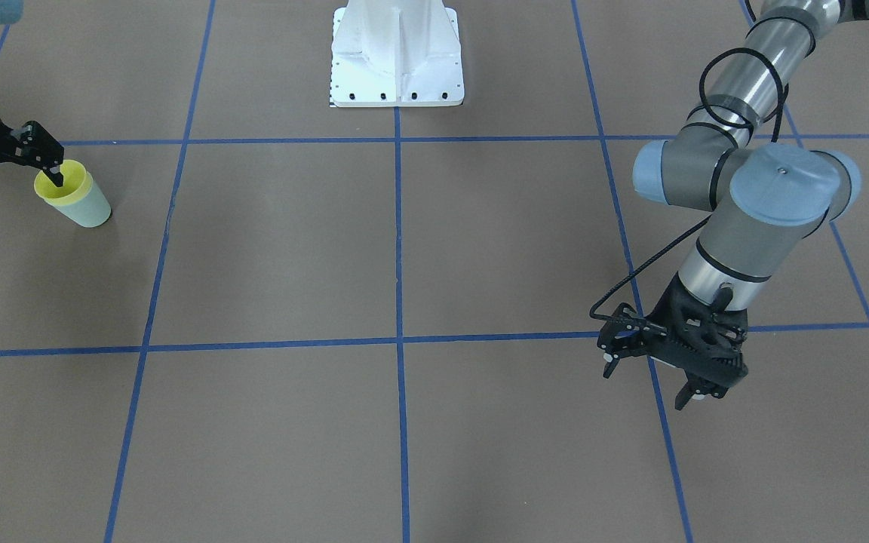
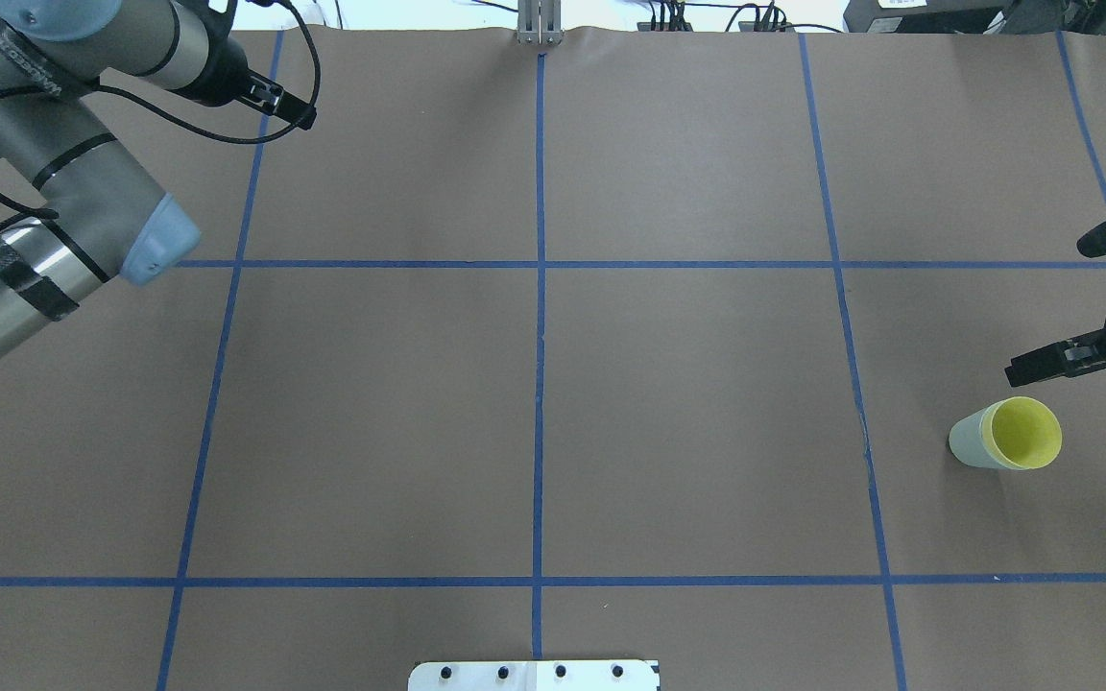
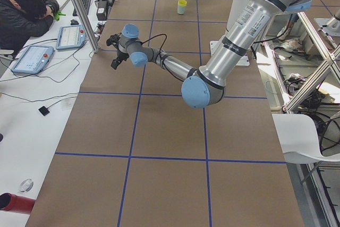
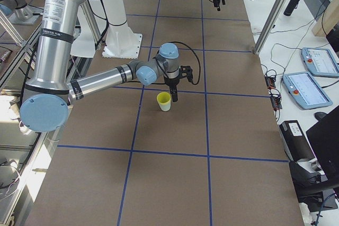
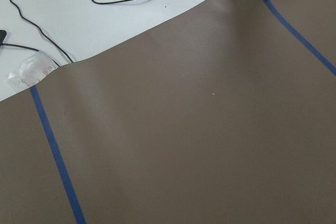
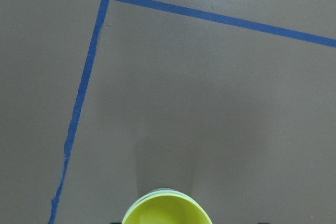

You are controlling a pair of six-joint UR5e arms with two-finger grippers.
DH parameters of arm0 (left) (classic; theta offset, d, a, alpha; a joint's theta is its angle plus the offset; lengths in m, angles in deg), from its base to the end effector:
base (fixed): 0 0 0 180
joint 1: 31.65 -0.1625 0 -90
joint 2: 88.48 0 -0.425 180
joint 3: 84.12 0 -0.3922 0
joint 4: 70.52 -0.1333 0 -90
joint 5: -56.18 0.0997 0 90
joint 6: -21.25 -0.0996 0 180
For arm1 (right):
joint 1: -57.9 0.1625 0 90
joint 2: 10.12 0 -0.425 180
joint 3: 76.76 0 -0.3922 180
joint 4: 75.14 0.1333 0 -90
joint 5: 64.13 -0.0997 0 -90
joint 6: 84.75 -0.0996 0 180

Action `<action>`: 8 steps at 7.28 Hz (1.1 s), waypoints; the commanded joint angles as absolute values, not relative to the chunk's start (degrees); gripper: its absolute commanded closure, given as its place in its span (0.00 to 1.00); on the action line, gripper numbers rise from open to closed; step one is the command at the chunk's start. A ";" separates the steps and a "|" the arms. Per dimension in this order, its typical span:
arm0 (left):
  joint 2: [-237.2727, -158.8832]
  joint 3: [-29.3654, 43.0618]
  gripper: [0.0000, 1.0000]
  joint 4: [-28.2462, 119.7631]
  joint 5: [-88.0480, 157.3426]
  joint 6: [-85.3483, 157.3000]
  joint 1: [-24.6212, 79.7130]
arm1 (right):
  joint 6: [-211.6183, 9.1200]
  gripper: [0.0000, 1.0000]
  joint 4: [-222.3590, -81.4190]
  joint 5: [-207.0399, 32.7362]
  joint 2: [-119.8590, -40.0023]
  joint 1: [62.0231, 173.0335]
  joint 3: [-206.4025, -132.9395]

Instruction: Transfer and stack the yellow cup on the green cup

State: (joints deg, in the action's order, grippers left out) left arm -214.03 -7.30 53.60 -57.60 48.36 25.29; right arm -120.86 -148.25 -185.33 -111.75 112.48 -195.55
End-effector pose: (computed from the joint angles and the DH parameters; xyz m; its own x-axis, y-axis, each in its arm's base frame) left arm 0.3261 -0.6717 0.3262 0.6567 0.4843 -0.5781 -0.0022 0.7678 0.6407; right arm -0.1765 -0.3891 0.4778 0.7103 -0.1935 0.6767 0.0762 0.9770 0.1994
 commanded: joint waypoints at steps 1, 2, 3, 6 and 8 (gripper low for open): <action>-213.90 -10.36 0.00 53.41 -64.11 42.21 31.51 | -120.35 0.00 -148.35 -188.30 -111.38 115.88 -194.72; -213.82 -14.12 0.00 53.40 -67.97 37.12 35.63 | -119.65 0.00 -148.36 -188.75 -110.76 118.51 -193.15; -213.82 -18.16 0.00 52.10 -72.19 30.80 40.29 | -119.12 0.00 -148.36 -188.76 -109.71 121.15 -192.09; -211.27 -20.22 0.00 40.26 -75.22 18.82 49.63 | -116.84 0.00 -148.35 -192.16 -108.30 131.41 -188.05; -204.38 -19.88 0.00 39.76 -74.87 19.56 51.58 | -115.69 0.00 -147.65 -197.70 -108.21 138.55 -185.23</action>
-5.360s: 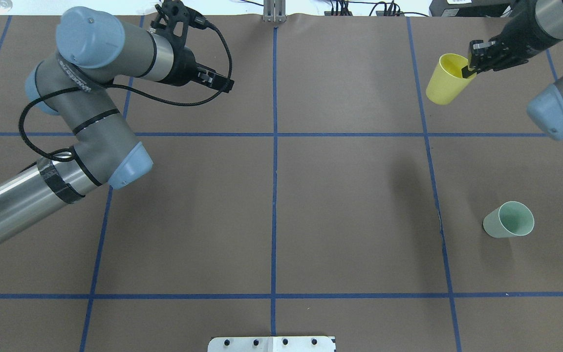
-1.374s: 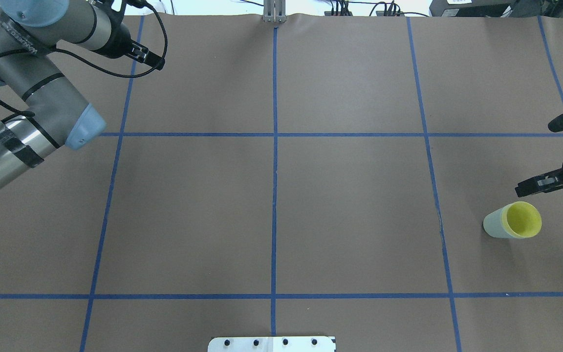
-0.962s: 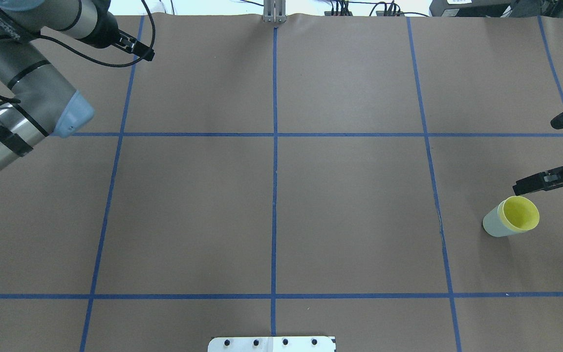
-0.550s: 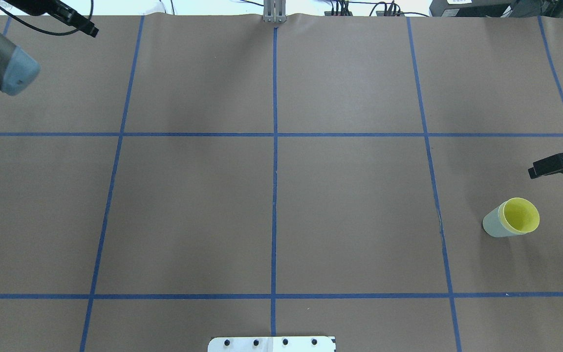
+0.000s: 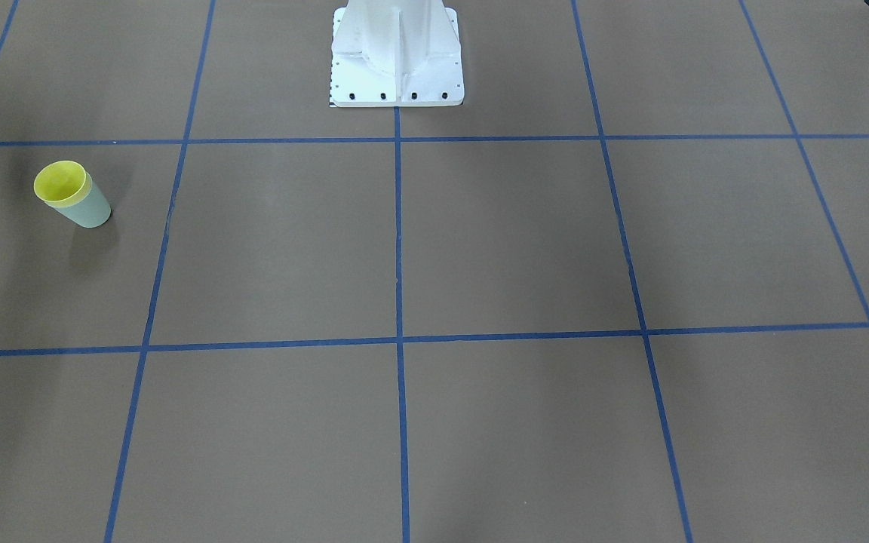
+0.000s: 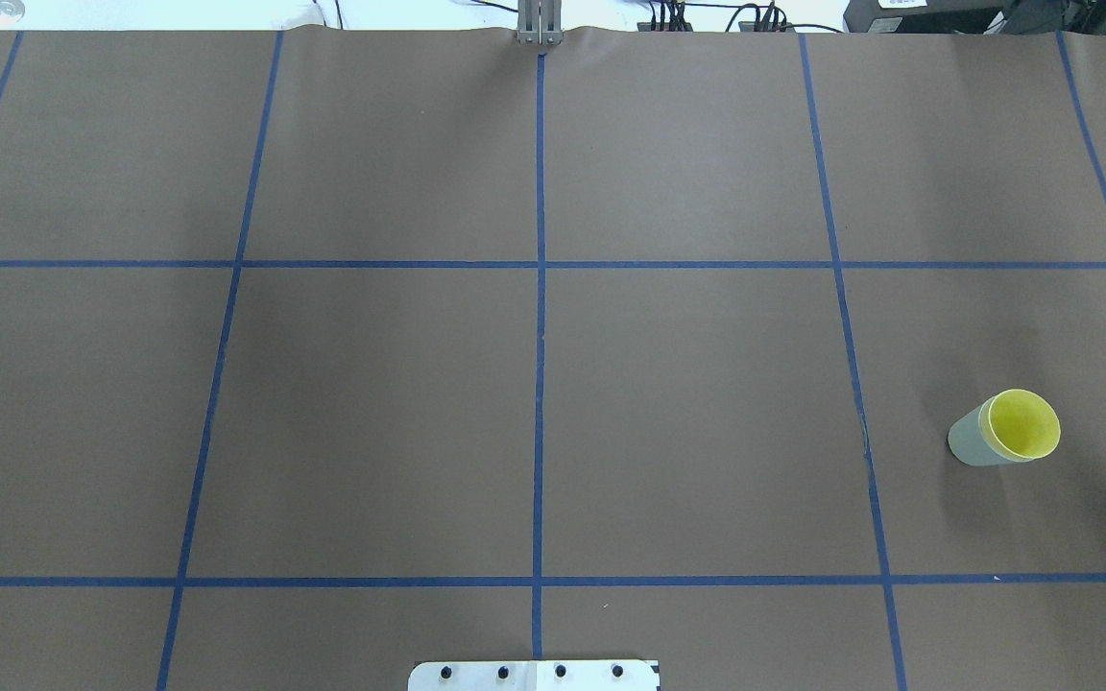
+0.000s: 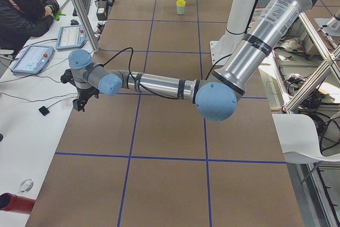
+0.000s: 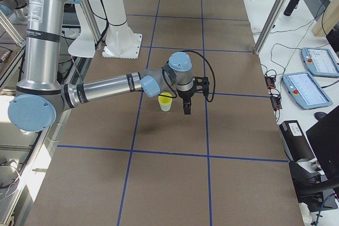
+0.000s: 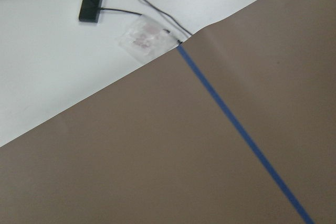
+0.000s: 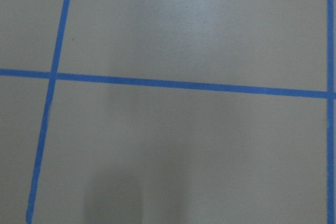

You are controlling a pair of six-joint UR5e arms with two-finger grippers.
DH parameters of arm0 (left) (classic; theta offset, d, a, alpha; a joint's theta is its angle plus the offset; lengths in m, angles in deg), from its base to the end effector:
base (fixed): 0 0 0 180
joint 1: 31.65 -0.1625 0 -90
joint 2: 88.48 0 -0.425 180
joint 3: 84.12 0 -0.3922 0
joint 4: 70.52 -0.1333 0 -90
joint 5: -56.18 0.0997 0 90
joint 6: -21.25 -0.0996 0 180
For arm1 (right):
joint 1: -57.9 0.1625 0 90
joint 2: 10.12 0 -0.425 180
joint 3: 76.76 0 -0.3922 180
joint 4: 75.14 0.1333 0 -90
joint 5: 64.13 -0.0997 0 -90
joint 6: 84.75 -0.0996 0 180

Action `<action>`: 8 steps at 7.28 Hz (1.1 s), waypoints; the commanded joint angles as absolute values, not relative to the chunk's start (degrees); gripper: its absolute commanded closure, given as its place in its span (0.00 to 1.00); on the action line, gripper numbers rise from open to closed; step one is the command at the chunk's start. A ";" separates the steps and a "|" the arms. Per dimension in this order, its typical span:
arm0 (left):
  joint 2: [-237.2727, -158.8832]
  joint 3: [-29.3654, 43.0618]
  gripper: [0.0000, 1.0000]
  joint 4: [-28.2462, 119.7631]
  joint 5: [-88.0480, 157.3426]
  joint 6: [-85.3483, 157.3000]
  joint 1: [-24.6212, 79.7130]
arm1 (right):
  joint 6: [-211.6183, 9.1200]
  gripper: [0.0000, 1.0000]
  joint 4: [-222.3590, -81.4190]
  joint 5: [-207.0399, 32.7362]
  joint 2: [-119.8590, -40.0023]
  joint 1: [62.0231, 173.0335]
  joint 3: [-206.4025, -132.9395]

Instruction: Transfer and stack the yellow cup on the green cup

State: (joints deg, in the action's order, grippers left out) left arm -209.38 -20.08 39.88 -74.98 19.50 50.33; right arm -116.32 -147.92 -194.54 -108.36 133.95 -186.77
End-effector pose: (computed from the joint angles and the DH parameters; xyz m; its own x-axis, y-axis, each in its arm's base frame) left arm 0.0349 -0.7335 0.5185 0.7020 0.4111 -0.5815 -0.1476 0.8828 0.4460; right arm -0.0411 -0.4504 0.5211 0.6755 0.0283 0.7368 -0.1676 0.9790 0.1161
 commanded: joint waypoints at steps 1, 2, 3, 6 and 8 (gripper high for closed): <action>-203.45 -20.22 0.00 42.04 -74.69 23.66 52.19 | -115.60 0.00 -147.74 -197.46 -107.77 139.71 -184.79; -200.49 -19.70 0.00 45.63 -74.78 24.49 53.33 | -115.51 0.00 -148.00 -197.55 -106.73 140.77 -184.35; -194.89 -20.22 0.00 55.76 -74.52 24.67 53.17 | -115.25 0.00 -148.09 -197.81 -107.50 141.91 -184.08; -184.40 -18.31 0.00 67.29 -74.42 24.50 53.78 | -109.55 0.00 -148.18 -197.72 -106.54 143.24 -177.50; -179.48 -9.55 0.00 64.59 -76.18 24.58 55.53 | -102.36 0.00 -148.44 -197.73 -106.80 144.38 -174.51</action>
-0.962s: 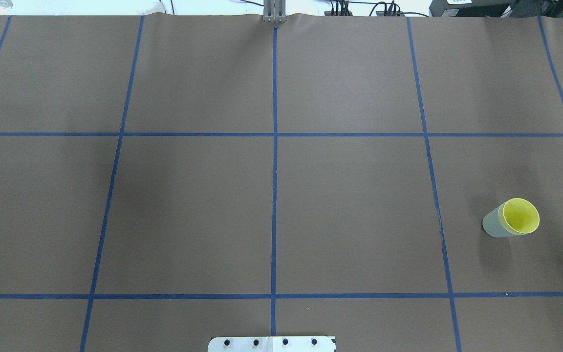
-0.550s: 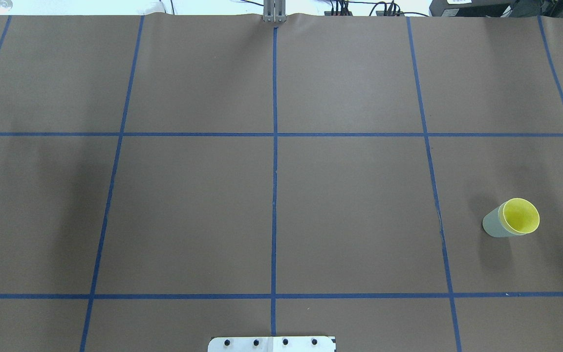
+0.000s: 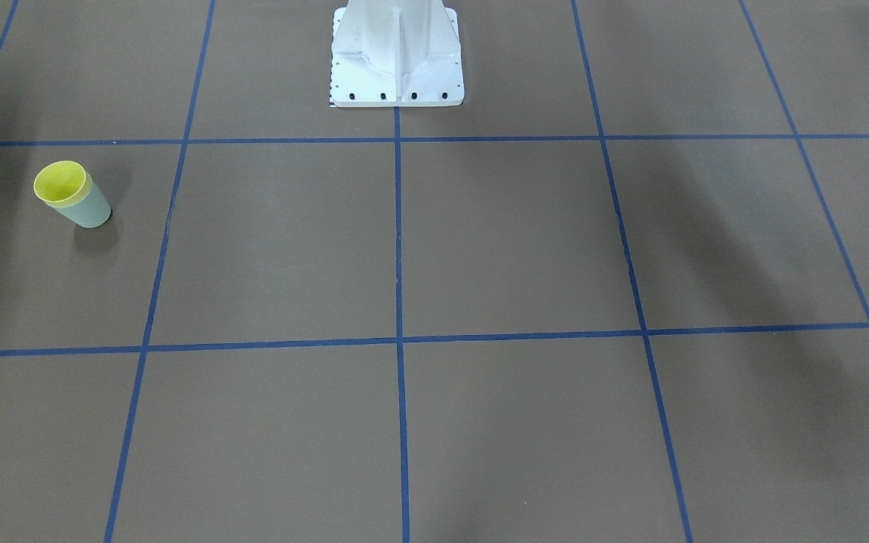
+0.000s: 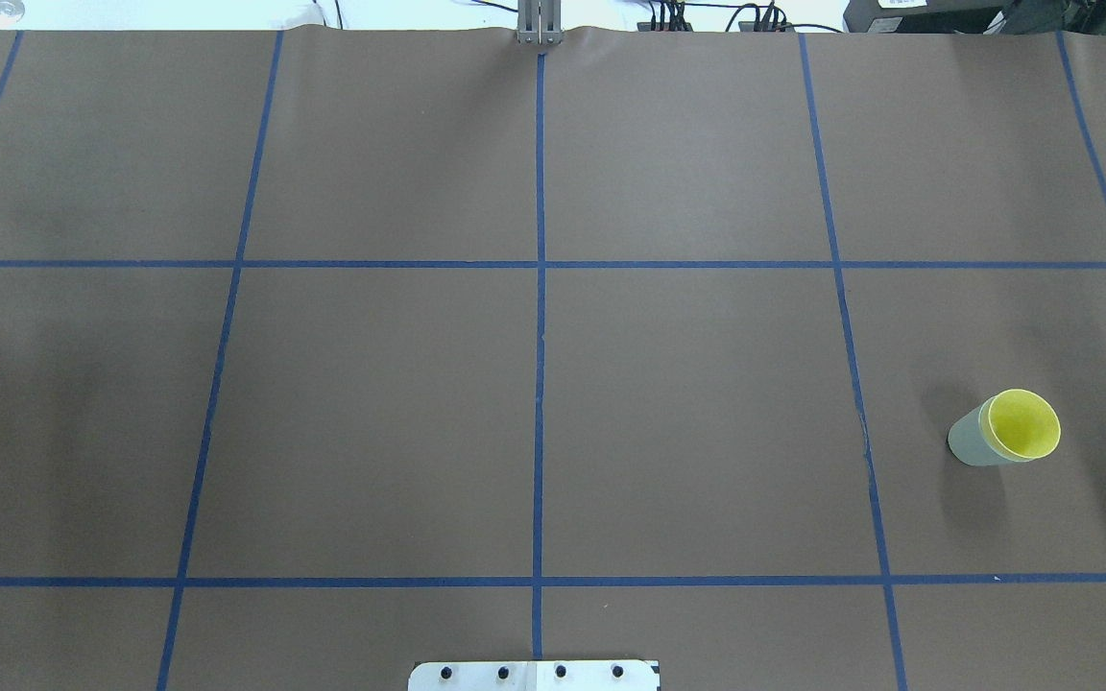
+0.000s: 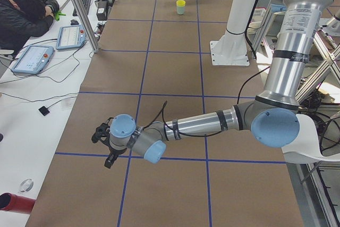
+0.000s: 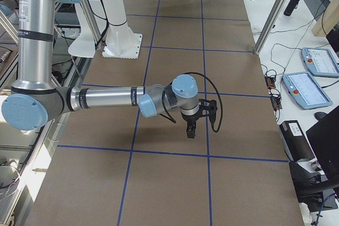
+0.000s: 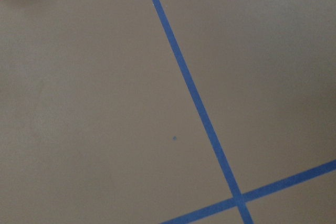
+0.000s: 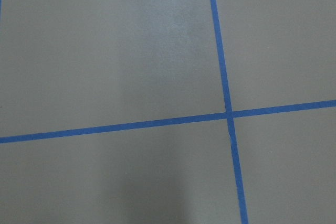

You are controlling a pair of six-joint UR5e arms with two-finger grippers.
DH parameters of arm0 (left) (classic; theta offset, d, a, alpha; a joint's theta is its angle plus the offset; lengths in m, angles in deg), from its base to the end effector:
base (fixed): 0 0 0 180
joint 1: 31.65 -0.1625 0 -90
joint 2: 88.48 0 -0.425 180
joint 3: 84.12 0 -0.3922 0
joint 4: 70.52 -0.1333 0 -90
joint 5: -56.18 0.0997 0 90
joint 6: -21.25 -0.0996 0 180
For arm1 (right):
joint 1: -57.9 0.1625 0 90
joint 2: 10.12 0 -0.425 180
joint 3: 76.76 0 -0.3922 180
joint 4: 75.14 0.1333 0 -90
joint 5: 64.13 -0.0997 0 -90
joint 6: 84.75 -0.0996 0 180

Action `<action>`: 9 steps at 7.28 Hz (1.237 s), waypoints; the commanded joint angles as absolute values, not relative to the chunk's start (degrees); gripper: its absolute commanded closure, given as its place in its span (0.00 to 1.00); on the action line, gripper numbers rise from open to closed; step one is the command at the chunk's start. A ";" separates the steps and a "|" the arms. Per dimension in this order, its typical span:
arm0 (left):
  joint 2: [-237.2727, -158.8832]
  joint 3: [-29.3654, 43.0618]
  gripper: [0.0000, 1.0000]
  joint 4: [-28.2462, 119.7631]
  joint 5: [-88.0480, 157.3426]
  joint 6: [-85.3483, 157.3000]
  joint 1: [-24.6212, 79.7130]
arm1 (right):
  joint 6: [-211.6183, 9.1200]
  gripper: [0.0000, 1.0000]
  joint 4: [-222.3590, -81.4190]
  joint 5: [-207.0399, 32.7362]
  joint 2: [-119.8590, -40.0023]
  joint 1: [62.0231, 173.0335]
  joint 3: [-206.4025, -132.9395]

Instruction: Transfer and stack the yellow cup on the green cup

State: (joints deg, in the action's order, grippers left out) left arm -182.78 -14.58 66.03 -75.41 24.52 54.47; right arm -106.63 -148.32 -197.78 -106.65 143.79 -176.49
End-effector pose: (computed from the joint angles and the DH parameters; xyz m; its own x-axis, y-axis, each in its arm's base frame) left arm -0.0310 -0.5356 0.7093 0.7256 0.3359 -0.6005 -0.0170 0.8812 0.4724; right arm 0.0313 -0.4650 0.5964 0.6791 0.0824 0.7294 -0.2002 0.9768 0.0760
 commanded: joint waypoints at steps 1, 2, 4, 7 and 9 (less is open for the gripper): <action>-177.71 -2.98 0.00 59.00 -76.10 24.50 55.62 | -98.50 0.00 -148.44 -197.72 -106.72 145.51 -172.15; -175.43 4.83 0.00 50.50 -76.09 24.32 55.89 | -96.28 0.00 -148.44 -197.72 -106.37 145.96 -171.17; -173.40 16.20 0.00 35.11 -75.92 24.23 56.15 | -96.17 0.00 -150.97 -199.90 -106.36 147.10 -171.59; -170.05 19.77 0.00 23.37 -76.09 10.48 61.05 | -96.17 0.00 -151.96 -202.29 -106.63 147.19 -171.16; -167.50 19.50 0.00 23.43 -76.62 10.08 62.83 | -96.17 0.00 -152.05 -202.21 -107.33 147.19 -170.98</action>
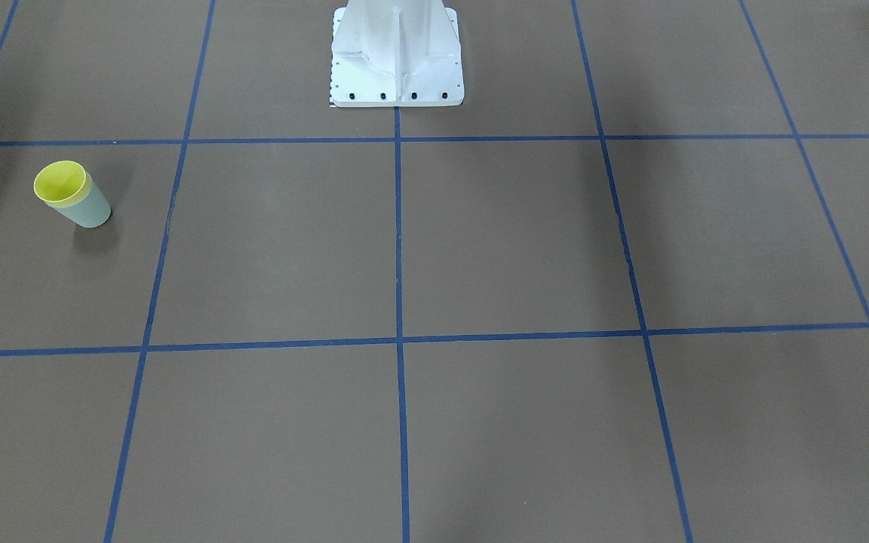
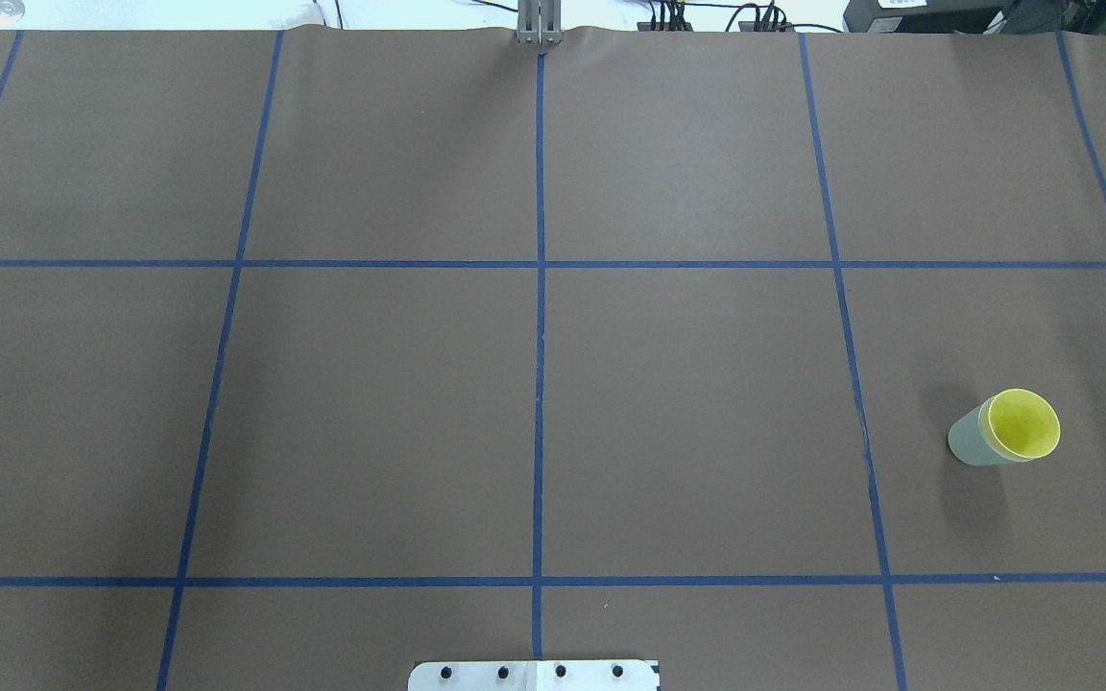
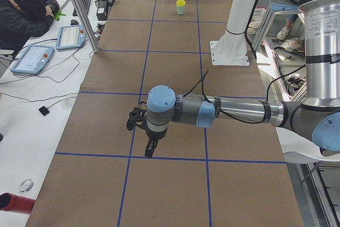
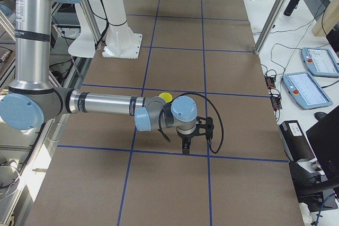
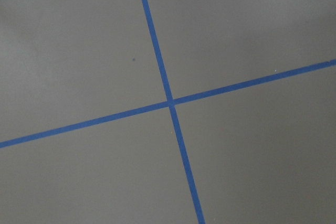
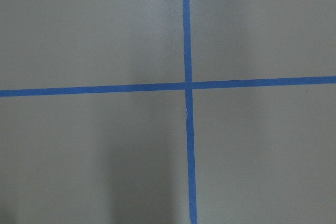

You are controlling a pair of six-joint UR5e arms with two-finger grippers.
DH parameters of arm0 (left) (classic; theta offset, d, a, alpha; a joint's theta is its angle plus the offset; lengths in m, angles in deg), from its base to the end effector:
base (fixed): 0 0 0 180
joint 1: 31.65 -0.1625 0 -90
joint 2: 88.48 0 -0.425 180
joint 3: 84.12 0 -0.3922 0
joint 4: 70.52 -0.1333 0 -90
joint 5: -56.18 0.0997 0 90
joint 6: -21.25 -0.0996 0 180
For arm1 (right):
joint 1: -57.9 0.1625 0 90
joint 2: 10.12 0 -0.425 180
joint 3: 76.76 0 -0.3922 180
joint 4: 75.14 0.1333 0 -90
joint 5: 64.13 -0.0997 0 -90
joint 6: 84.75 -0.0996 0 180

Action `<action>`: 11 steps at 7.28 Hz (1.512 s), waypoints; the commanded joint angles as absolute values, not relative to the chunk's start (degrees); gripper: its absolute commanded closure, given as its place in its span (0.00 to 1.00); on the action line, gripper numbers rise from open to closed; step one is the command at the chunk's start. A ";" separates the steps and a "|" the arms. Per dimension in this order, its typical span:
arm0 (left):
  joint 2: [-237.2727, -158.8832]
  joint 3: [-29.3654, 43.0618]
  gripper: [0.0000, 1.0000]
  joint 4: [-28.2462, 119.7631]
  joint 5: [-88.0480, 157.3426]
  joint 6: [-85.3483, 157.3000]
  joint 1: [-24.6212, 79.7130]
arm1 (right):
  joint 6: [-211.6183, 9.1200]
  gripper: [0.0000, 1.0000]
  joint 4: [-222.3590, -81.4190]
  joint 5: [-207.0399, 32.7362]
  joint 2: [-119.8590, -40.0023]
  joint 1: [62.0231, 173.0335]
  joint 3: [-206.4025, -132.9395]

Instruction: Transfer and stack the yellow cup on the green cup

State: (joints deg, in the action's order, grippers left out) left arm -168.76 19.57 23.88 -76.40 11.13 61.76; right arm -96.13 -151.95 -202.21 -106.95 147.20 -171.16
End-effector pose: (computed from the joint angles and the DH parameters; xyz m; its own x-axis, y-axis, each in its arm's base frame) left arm -0.0913 -0.4241 0.6123 0.7397 0.2272 -0.6334 -0.0723 0.9627 0.2609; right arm 0.0537 -0.4524 0.6479 0.6556 0.0497 0.7535 -0.1197 0.9921 0.0388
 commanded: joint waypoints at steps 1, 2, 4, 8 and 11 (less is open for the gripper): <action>-166.71 19.59 0.00 23.61 -76.62 10.08 63.09 | -96.09 0.00 -153.00 -201.34 -107.50 147.19 -170.81; -166.79 19.68 0.00 23.61 -76.62 10.61 63.10 | -95.91 0.00 -153.54 -201.15 -107.33 147.19 -170.72; -166.97 19.85 0.00 23.61 -76.62 10.87 63.10 | -95.91 0.00 -155.28 -200.02 -107.07 146.41 -171.24; -167.06 20.20 0.00 23.52 -76.62 10.79 63.10 | -95.56 0.00 -167.51 -199.64 -107.06 146.05 -183.02; -167.41 19.77 0.00 23.52 -76.62 10.79 62.92 | -90.58 0.00 -166.99 -203.35 -107.24 146.23 -182.41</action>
